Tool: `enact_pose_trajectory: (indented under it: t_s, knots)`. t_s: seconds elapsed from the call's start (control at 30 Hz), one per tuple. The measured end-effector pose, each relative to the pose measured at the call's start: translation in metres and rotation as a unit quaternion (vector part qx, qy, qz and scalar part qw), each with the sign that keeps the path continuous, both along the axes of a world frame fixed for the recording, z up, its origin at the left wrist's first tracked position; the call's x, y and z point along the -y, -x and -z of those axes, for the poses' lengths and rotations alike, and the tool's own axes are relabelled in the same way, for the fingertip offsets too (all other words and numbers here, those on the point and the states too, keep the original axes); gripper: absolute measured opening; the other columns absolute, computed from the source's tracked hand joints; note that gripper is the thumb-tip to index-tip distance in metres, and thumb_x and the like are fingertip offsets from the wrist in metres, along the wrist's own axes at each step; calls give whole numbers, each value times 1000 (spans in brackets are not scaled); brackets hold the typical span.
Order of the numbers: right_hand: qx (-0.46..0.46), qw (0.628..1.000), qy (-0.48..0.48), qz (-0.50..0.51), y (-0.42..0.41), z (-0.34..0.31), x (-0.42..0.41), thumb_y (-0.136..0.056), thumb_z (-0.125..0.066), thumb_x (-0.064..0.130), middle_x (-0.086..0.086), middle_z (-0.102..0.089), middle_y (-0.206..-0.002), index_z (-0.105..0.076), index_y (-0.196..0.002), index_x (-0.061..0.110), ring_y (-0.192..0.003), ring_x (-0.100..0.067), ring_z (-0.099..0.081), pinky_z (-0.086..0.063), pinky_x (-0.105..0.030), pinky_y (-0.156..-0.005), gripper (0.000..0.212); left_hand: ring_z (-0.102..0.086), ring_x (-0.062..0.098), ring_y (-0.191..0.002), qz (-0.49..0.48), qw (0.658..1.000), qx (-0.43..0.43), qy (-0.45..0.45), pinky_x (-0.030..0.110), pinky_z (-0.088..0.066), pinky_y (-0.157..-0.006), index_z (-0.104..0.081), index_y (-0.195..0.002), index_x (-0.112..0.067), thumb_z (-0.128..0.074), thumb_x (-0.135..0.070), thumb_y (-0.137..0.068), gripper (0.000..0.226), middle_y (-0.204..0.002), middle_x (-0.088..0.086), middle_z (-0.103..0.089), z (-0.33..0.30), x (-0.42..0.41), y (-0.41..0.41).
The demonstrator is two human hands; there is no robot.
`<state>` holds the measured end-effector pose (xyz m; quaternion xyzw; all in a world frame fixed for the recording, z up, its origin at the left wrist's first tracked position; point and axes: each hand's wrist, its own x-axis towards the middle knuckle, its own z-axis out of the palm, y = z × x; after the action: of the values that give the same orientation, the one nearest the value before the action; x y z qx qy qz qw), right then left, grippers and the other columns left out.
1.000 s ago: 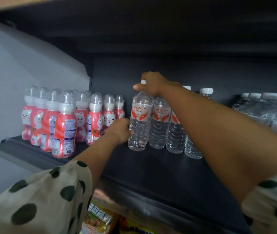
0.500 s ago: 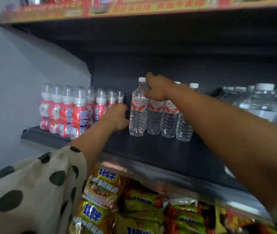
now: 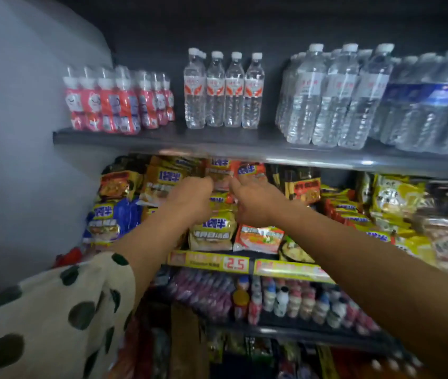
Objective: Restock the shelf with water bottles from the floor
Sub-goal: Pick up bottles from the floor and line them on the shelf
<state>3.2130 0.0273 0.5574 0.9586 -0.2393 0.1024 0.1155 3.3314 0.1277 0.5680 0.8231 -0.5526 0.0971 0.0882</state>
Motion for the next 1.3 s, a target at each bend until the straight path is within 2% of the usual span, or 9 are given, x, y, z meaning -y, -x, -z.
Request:
enact_pose_trajectory:
  t_s: [0.1,0.23,0.4,0.53,0.63,0.77,0.9,1.1,1.3]
  knots:
    - [-36,999,-36,11,26,63,-15,-80,-65,33,-16,-48,-122,-40,-127,6,-111,-34,-50,-40,-38,-84,59,-58,33,-103,17,997,-38,-62,38,-47,-73,-51,-100,-11,-62,-13,-80,22,-110,15,-59,56,-11,25]
    - [-58,992,-114,17,52,156,-25,-81,-64,29,-18,-49,-118,-42,-126,4,-108,-35,-49,-37,-38,-75,55,-54,32,-113,32,990,-88,-103,38,-48,-83,-53,-112,-8,-63,-23,-84,33,-117,13,-57,148,-15,53]
    - [-118,967,-220,42,80,303,-40,-82,-62,28,-17,-45,-124,-40,-130,6,-110,-35,-47,-37,-41,-80,57,-56,31,-111,33,968,-199,-151,40,-50,-87,-54,-112,-11,-67,-18,-76,39,-118,9,-58,295,-18,79]
    - [-163,939,-299,55,102,435,-54,-84,-60,27,-17,-43,-130,-37,-134,5,-119,-33,-43,-35,-39,-89,59,-57,31,-104,24,943,-256,-213,38,-43,-84,-54,-104,-7,-59,-15,-83,23,-109,13,-59,426,-28,106]
    - [-193,914,-354,53,112,537,-70,-86,-60,28,-23,-37,-142,-27,-144,0,-128,-38,-38,-35,-41,-99,72,-53,30,-116,7,926,-265,-268,38,-41,-94,-48,-122,-6,-59,-17,-88,38,-126,12,-53,523,-44,129]
    - [-233,900,-365,45,115,669,-91,-82,-62,26,-15,-47,-129,-38,-135,8,-118,-34,-47,-38,-39,-91,61,-50,26,-120,-22,906,-290,-308,35,-43,-97,-48,-123,-10,-61,-18,-86,41,-129,10,-53,650,-66,141]
    - [-270,891,-361,46,107,786,-104,-85,-61,27,-13,-46,-129,-33,-136,10,-117,-30,-47,-39,-37,-92,60,-50,27,-121,-63,891,-309,-326,35,-44,-93,-47,-128,-10,-63,-11,-84,46,-128,11,-53,758,-84,135]
    - [-295,898,-324,43,80,905,-112,-87,-59,27,-16,-42,-133,-22,-146,14,-122,-33,-44,-38,-40,-97,71,-47,26,-121,-82,901,-298,-303,36,-45,-91,-47,-125,-14,-66,-12,-83,46,-126,8,-52,856,-94,114]
    - [-308,900,-306,26,60,953,-108,-91,-54,11,-19,-49,-128,-20,-148,15,-118,-36,-50,-41,-41,-96,66,-48,25,-120,-79,910,-280,-295,32,-43,-92,-48,-122,-14,-67,-11,-84,43,-125,7,-53,891,-94,104]
